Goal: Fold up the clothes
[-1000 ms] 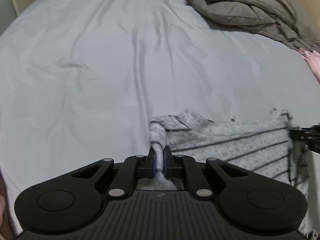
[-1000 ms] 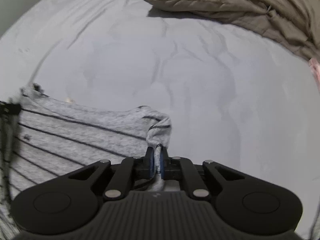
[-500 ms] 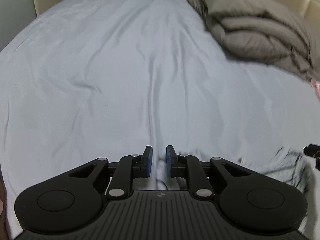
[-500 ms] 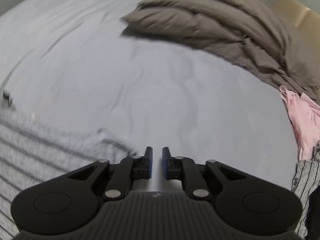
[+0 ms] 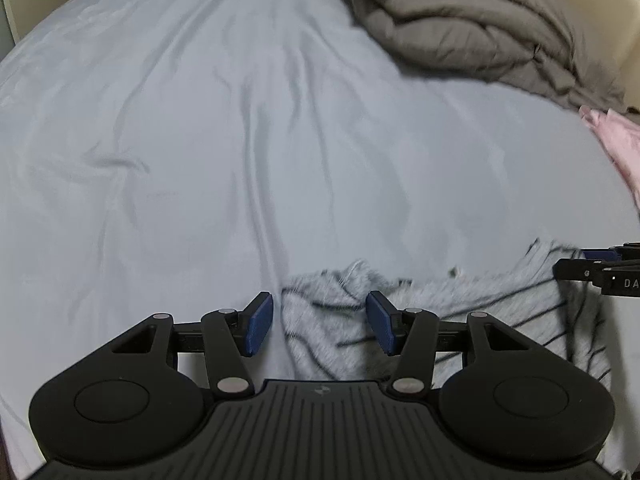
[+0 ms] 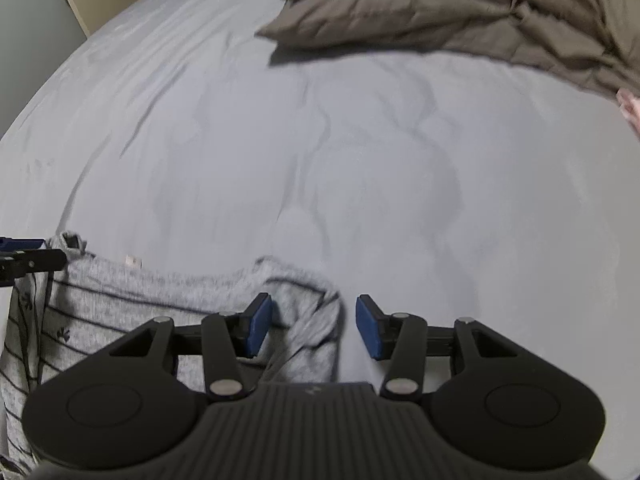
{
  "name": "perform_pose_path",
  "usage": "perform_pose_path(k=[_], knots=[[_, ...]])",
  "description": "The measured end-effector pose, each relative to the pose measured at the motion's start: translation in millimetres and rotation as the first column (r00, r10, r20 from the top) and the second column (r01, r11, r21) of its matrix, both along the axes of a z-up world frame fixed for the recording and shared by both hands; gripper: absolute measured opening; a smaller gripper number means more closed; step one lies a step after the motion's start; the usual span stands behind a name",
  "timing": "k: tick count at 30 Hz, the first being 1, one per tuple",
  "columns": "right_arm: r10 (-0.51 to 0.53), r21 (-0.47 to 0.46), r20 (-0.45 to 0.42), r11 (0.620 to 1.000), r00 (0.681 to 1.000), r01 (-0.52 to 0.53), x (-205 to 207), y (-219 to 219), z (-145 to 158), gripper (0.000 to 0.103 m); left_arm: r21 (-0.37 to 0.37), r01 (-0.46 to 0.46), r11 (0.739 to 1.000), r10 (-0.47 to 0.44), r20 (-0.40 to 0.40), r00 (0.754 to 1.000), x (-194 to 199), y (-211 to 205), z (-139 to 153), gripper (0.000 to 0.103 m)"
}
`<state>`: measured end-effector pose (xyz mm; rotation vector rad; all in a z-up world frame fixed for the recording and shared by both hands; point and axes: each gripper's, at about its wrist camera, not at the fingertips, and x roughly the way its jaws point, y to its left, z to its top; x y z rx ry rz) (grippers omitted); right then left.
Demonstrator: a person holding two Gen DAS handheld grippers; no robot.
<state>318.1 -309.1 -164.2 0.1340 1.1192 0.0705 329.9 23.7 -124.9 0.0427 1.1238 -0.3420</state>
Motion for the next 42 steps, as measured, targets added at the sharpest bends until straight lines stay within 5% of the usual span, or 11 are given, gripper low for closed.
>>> perform_pose_path(k=[4,6,9,26,34,42], knots=[[0.019,-0.004,0.009,1.0,1.0,-0.019,-2.1,5.6,-6.6,0.05,-0.029,-0.017,0.999,0.017,-0.013,1.0,0.4,3.1,0.7,0.034],[0.046,-0.002,0.014,0.999,0.999,-0.046,-3.1,8.7,-6.5,0.02,-0.045,-0.017,0.999,0.017,-0.008,1.0,0.4,3.8,3.7,0.012],[0.068,-0.002,0.034,0.998,0.997,-0.068,-6.8,10.7,-0.7,0.009,-0.039,0.003,0.999,-0.002,0.015,1.0,-2.8,1.8,11.0,0.009],[0.136,0.039,0.293,0.987,0.946,-0.154,-115.5,13.5,136.5,0.008,-0.142,0.127,0.982,-0.085,0.275,0.958,-97.6,31.9,130.1,0.008],[0.211,0.015,0.405,0.971,0.89,-0.238,-222.4,24.3,187.6,0.008,-0.198,0.236,0.951,-0.141,0.401,0.905,-189.1,44.2,180.5,0.008],[0.277,0.026,0.463,0.945,0.842,-0.325,-321.0,27.5,190.1,0.008,-0.206,0.39,0.897,-0.245,0.502,0.829,-286.1,62.7,187.4,0.006]])
